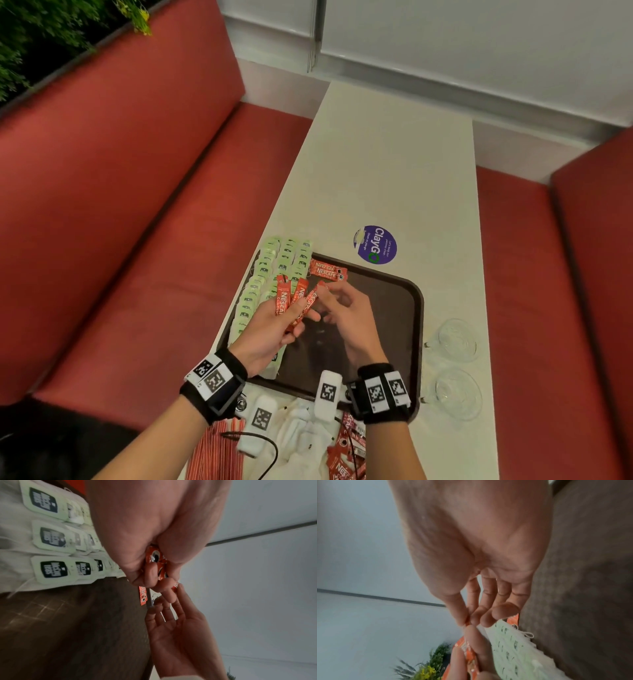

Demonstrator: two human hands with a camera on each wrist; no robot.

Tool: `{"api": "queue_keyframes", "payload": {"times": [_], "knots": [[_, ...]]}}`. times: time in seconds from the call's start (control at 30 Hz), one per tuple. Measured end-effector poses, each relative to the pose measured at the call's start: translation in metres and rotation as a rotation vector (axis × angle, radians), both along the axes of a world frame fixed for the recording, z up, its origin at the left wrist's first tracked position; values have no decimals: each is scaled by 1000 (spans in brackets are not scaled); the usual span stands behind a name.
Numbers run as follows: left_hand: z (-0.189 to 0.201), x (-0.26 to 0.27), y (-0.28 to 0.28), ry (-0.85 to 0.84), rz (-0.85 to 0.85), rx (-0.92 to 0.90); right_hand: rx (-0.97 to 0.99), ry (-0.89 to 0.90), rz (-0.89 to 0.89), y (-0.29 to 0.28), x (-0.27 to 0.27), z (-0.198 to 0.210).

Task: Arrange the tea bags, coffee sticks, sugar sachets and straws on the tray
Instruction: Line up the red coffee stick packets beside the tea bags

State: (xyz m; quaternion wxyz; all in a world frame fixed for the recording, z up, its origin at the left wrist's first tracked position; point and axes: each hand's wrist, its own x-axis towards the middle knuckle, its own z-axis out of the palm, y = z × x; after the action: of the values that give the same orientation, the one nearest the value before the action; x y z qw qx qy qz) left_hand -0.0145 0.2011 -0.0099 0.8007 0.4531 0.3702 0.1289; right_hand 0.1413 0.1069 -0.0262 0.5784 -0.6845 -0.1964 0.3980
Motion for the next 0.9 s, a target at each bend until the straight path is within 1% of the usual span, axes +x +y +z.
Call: {"api": "queue_keyframes", "payload": {"times": [0.1,0.17,0.27,0.33,0.4,0.43,0.5,0.57,0.67,0.73,0.8,0.9], "knots": [[5,-1,-6,-29,-47,98,49,84,-49,-3,-3,-1],[8,-3,-9,-29,-85,170,59,81,-57,-4,-7,3],[8,-10,-9,41,-133,250,117,106,-92,-7,-8,14],[6,-17,-9,106,-101,224,159,122,-89,-10,-4,26],[4,-23,-6,149,-21,167,130,66,-33,-13,0,40],[4,-24,-5,139,0,144,104,17,26,-14,1,47],[8,-23,-2,71,-9,119,67,-87,164,-15,-1,55],[12,-20,0,27,-26,112,56,-130,228,-16,-4,57],[19,-16,2,-31,-16,64,97,-94,191,-20,-6,57],[24,-14,2,-45,-33,71,110,-83,188,-23,-6,55],[26,-10,-1,2,-36,151,96,-110,204,-24,-6,51],[22,-3,-1,89,49,273,53,-133,171,-25,-9,44]]}}
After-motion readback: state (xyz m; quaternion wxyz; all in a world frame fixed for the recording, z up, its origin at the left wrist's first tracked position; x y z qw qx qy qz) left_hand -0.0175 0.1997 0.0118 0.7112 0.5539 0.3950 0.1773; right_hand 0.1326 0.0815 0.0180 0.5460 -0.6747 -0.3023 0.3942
